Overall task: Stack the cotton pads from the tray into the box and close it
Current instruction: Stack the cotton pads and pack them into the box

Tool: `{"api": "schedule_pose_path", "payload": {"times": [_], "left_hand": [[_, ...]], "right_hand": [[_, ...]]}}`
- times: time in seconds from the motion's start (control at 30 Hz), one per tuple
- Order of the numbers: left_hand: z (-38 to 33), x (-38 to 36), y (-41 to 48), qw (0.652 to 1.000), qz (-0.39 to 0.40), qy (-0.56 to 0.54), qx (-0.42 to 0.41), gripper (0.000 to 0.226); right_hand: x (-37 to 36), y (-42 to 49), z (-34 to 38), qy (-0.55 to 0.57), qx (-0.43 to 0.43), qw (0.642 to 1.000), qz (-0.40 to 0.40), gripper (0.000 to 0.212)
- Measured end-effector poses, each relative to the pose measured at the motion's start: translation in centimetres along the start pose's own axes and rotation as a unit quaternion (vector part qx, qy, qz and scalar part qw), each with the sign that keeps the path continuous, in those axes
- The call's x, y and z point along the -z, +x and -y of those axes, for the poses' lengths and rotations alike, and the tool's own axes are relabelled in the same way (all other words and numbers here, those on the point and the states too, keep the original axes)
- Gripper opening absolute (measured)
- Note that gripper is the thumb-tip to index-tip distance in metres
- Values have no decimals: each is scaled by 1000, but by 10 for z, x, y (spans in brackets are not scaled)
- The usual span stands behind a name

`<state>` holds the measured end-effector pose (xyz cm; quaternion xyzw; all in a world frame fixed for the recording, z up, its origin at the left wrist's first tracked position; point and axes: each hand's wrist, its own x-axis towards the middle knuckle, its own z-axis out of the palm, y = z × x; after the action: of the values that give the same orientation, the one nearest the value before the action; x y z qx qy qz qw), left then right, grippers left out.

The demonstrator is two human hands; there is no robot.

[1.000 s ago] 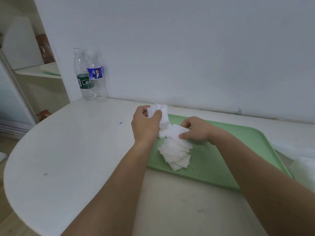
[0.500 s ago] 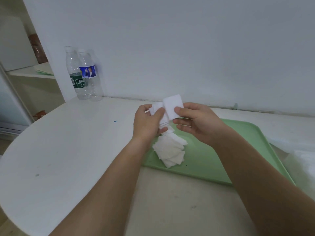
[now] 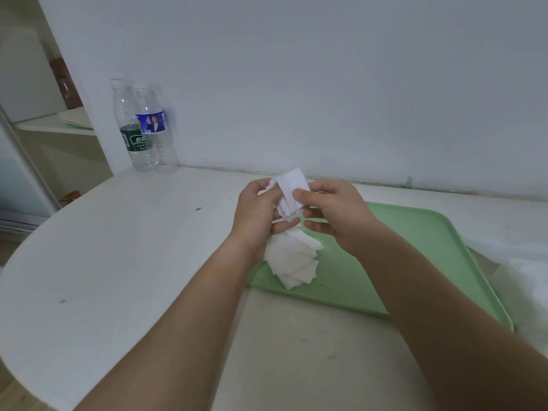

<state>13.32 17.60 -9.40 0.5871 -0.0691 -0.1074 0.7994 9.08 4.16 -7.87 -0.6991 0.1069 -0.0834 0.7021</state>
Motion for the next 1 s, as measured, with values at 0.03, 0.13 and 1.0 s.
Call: {"api": "schedule_pose_path", "payload": {"times": [0.03, 0.13, 1.0], "left_hand": [[0, 0, 0, 1000, 1, -3, 2, 31], [-1, -2, -2, 1000, 1, -10, 5, 29], [2, 29, 17, 969, -239, -39, -51, 36]], "right_hand": [[0, 0, -1, -7, 3, 1000, -5, 12], [-2, 1, -4, -33, 18, 999, -20, 12], [-20, 32, -1, -412, -19, 911, -10, 24]]}}
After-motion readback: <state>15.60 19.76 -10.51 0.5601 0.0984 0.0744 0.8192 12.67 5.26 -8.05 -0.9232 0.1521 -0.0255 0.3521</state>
